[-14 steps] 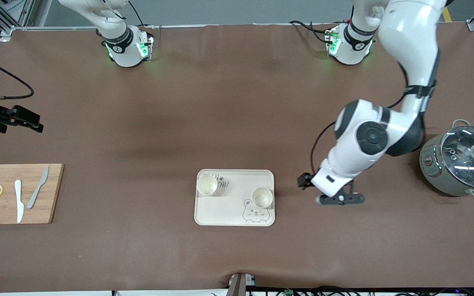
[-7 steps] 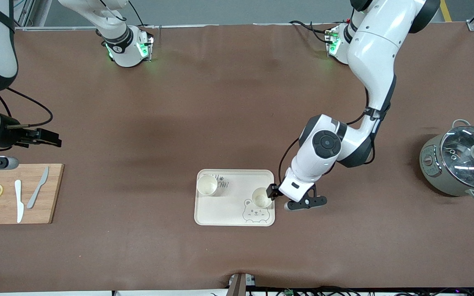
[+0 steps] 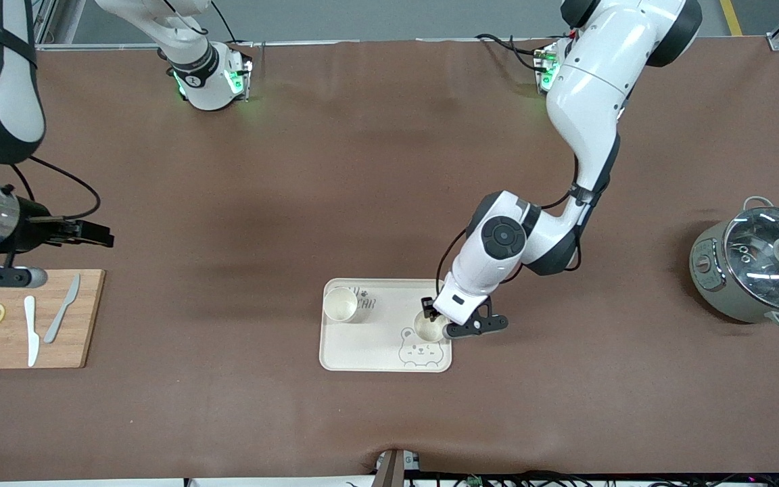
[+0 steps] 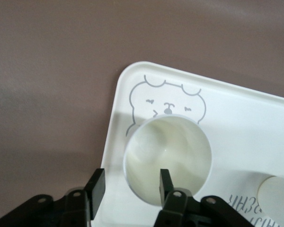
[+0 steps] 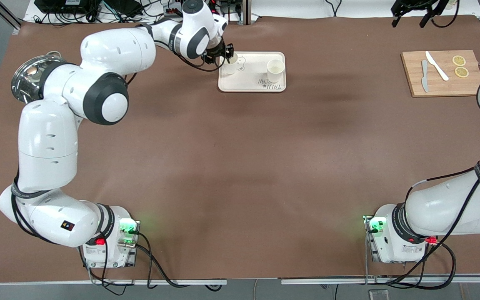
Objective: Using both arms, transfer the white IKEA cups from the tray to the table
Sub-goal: 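Lower the left gripper and grasp the cup while the right gripper reaches, then lift the cup with the left gripper while the right gripper grasps the other cup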
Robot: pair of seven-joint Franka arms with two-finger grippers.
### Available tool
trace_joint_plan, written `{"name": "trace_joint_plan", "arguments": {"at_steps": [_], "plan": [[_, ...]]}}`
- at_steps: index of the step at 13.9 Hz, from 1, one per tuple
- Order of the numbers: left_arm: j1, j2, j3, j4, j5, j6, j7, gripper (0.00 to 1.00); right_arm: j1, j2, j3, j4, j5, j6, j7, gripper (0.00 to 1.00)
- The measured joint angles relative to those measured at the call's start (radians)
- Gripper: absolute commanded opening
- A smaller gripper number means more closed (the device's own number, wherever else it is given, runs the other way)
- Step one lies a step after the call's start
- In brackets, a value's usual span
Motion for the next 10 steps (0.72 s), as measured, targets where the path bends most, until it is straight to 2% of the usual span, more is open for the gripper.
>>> {"name": "trace_joint_plan", "arguments": {"at_steps": [4,6,10], "plan": [[-0.001,0.017,0.002,0.001,0.000,0.001,-0.003,0.00,0.006,0.054,0.000,0.001,0.005,0.074,0.022,1.00],[-0.001,0.017,0.003,0.006,0.000,0.005,0.003,0.00,0.008,0.088,0.000,0.000,0.047,0.100,0.050,1.00],[0.008,-0.015,0.005,0.038,0.015,0.005,0.032,0.00,0.069,0.187,0.003,0.002,0.106,0.234,0.201,1.00]]}}
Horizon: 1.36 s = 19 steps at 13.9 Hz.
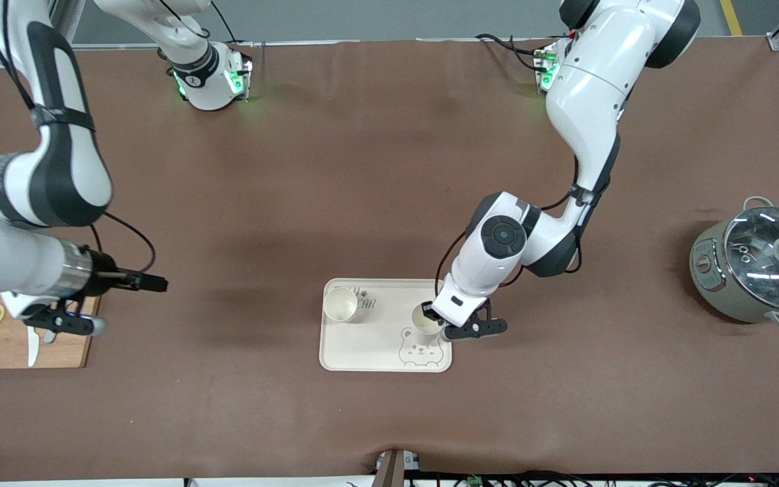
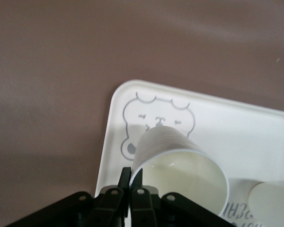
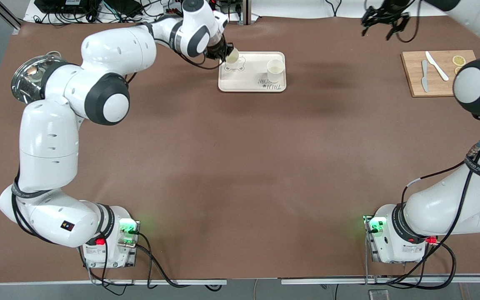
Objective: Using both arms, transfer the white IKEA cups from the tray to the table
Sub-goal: 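Lift the cup with the left gripper while the right gripper grasps the other cup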
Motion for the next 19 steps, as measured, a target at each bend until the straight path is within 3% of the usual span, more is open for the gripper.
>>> {"name": "trace_joint_plan", "arguments": {"at_steps": [5,10,15,19], "plan": [[0.042,-0.142,0.005,0.008,0.004,-0.156,0.004,0.00,0.092,0.086,0.002,0.003,0.112,0.088,0.214,1.00],[0.122,-0.278,0.007,-0.054,0.006,-0.318,0.068,0.00,0.214,0.120,0.004,0.003,0.122,0.186,0.500,1.00],[0.248,-0.397,0.007,-0.302,0.006,-0.309,0.250,0.00,0.320,0.164,0.003,0.002,0.122,0.290,0.721,1.00],[0.377,-0.475,0.005,-0.538,0.006,-0.214,0.455,0.00,0.364,0.192,0.002,0.002,0.122,0.351,0.809,0.98]]}}
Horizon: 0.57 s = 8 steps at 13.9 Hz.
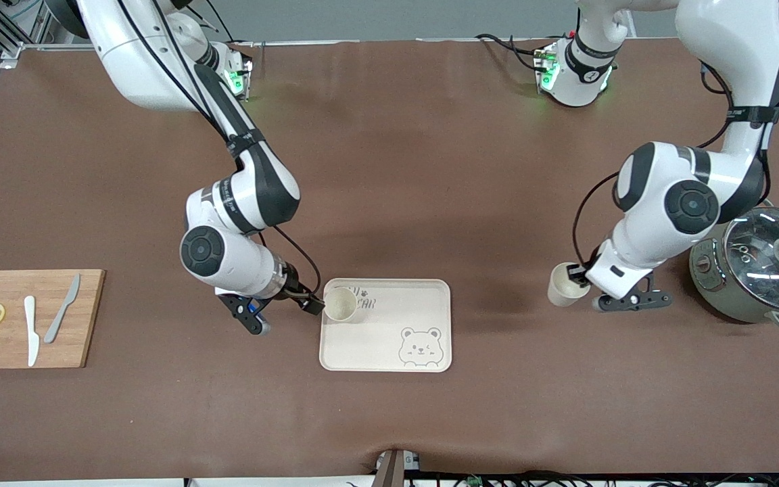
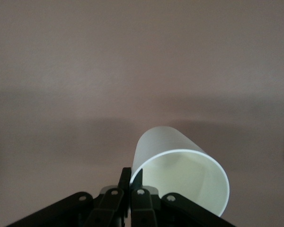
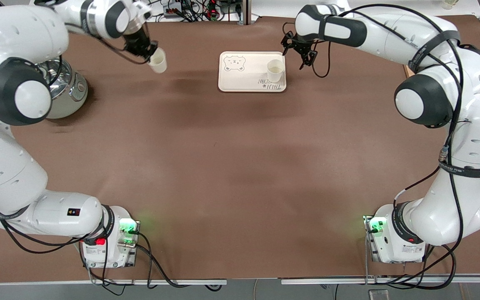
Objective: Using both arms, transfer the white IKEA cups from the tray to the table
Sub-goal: 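Lift the cup with the left gripper while the right gripper grasps the other cup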
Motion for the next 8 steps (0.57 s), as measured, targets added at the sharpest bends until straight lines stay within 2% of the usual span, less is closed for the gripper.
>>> {"name": "trace_joint_plan", "arguments": {"at_steps": [1,2,3,6,8], "plan": [[0.029,-0.006,-0.001,-0.044,0.000,0.030,0.045,0.00,0.008,0.010,0.000,0.000,0.000,0.021,0.016,0.97],[0.057,-0.006,-0.001,-0.077,0.000,0.061,0.092,0.00,0.015,0.020,0.000,0.000,0.000,0.033,0.028,0.86],[0.082,-0.003,-0.001,-0.103,0.000,0.085,0.139,0.00,0.023,0.030,0.000,0.000,0.000,0.039,0.033,0.80],[0.119,0.030,-0.004,-0.121,-0.041,0.105,0.183,0.00,0.041,0.044,0.000,0.000,0.000,0.045,0.039,0.60],[0.118,0.059,-0.010,-0.119,-0.077,0.112,0.185,0.00,0.043,0.049,0.000,0.000,0.000,0.057,0.040,0.54]]}}
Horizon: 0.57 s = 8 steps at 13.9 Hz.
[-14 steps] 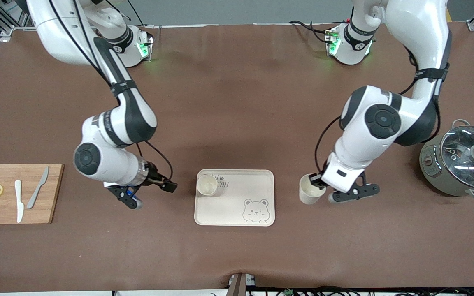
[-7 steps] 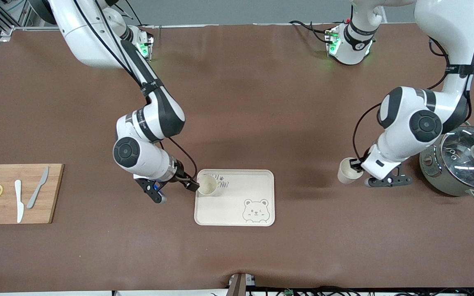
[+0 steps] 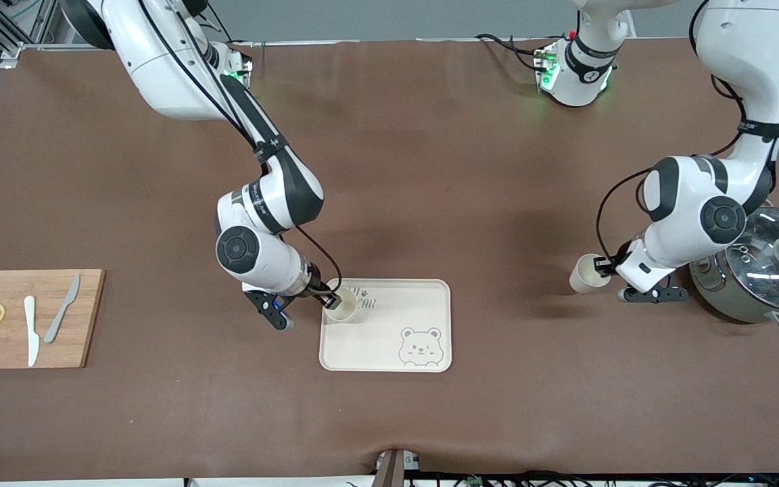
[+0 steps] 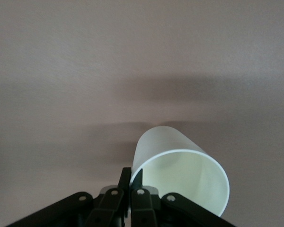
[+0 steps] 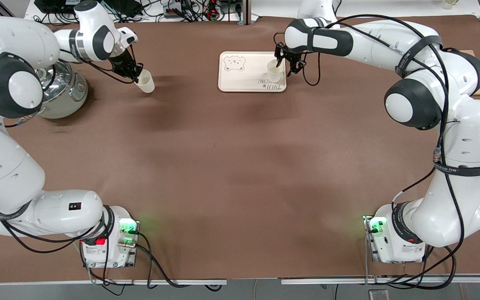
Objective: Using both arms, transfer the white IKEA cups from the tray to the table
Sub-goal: 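Set the cup down beside the pot while the right gripper lifts its cup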
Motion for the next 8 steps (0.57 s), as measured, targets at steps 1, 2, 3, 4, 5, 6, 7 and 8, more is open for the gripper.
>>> {"name": "trace_joint_plan", "arguments": {"at_steps": [1,2,3,4,5,6,7,8], "plan": [[-0.001,0.014,-0.002,0.003,-0.006,0.002,0.000,0.04,0.001,0.003,0.000,0.000,0.000,0.015,0.000,0.47],[-0.001,0.028,-0.003,0.009,-0.008,0.003,0.000,0.13,0.003,0.007,0.000,-0.001,0.000,0.030,0.002,0.29],[-0.001,0.040,-0.003,0.017,-0.009,0.004,0.000,0.54,0.006,0.012,0.000,-0.001,0.000,0.042,0.013,0.11],[-0.001,0.049,-0.003,0.026,-0.009,0.004,0.000,0.97,0.010,0.016,0.000,-0.001,0.000,0.047,0.026,0.00],[-0.001,0.055,-0.003,0.036,-0.010,0.005,0.000,1.00,0.013,0.019,0.000,-0.001,0.000,0.049,0.033,0.00],[-0.001,0.056,-0.003,0.046,-0.011,0.005,0.000,1.00,0.014,0.021,0.000,-0.001,0.000,0.049,0.036,0.00],[-0.001,0.055,-0.003,0.061,-0.012,0.005,0.000,1.00,0.015,0.021,0.000,-0.001,0.000,0.049,0.037,0.00],[-0.001,0.052,-0.005,0.083,-0.012,-0.006,0.000,1.00,0.015,0.021,-0.001,0.000,0.000,0.049,0.037,0.00]]}}
